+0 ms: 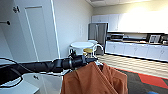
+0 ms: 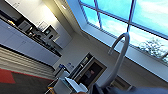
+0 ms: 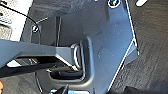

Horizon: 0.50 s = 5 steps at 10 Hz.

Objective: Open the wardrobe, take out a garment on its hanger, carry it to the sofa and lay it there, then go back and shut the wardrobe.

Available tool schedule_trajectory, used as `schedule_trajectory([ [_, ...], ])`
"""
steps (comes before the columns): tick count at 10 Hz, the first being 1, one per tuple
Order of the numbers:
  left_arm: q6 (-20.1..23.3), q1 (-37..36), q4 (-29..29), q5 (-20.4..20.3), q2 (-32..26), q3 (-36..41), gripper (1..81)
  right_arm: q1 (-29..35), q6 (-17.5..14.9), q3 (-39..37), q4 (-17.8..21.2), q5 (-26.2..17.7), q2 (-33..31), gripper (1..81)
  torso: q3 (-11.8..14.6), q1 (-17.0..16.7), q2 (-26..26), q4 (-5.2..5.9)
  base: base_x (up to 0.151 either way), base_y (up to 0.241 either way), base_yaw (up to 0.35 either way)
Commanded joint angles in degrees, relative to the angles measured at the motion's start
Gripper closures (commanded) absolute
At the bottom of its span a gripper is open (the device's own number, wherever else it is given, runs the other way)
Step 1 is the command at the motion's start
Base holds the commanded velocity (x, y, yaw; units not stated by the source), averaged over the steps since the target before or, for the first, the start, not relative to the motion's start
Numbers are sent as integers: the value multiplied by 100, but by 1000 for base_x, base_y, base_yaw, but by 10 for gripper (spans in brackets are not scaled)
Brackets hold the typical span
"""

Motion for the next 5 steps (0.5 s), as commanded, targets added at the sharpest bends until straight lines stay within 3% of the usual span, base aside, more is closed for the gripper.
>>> schedule_trajectory([
  [1,-10,-1048,-64,-456,-10,88,811,203,17,-9,-27,-178,-54,10,0,0,0,0,0,0,-235],
  [5,-10,-1048,-64,-456,-19,105,811,195,25,-9,-27,-178,-54,10,0,0,0,0,0,0,-236],
])
